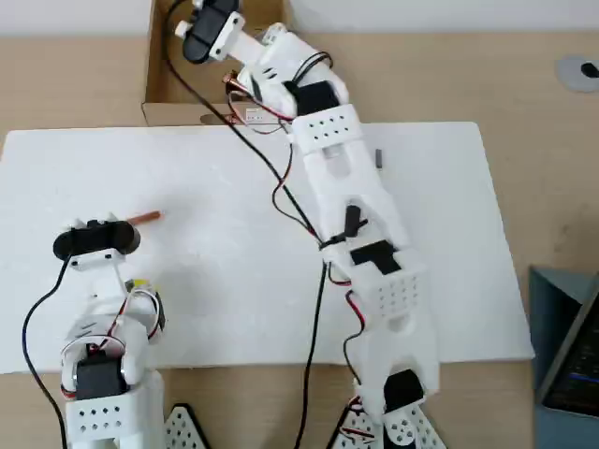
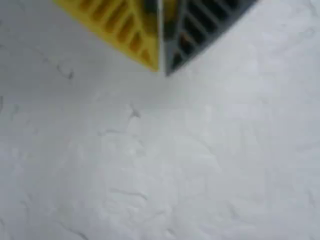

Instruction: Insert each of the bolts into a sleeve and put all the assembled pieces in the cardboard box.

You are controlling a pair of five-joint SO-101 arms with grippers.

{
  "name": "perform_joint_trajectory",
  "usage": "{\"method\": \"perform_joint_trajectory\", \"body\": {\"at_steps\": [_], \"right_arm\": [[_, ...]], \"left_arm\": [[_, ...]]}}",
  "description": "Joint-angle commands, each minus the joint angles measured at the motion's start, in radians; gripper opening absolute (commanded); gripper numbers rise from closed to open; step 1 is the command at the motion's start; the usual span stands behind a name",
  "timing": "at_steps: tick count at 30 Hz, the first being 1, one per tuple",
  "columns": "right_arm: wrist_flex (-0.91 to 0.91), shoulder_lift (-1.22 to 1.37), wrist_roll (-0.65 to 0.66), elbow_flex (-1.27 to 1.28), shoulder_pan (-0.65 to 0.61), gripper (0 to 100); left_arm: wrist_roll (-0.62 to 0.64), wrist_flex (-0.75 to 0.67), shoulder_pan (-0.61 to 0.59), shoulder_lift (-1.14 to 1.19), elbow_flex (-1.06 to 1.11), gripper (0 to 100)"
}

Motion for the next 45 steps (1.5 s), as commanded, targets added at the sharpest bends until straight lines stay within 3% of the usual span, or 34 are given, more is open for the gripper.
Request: {"method": "perform_joint_trajectory", "body": {"at_steps": [1, 5, 33, 38, 45], "right_arm": [[0.058, -0.130, 0.000, -0.064, 0.022, 0.9], [0.155, -0.193, -0.012, -0.064, 0.033, 0.9], [1.091, -0.601, -0.514, -0.054, 0.051, 1.2], [1.105, -0.676, -0.555, 0.051, 0.131, 1.2], [1.103, -0.858, -0.614, 0.432, 0.165, 1.2]], "left_arm": [[-0.003, -0.020, -0.009, -0.007, -0.005, 0], [-0.003, -0.020, -0.009, -0.007, -0.005, 0], [-0.003, -0.020, -0.011, -0.007, -0.005, 0], [-0.003, -0.020, -0.011, -0.007, -0.005, 0], [-0.003, -0.020, -0.011, -0.007, -0.005, 0]]}}
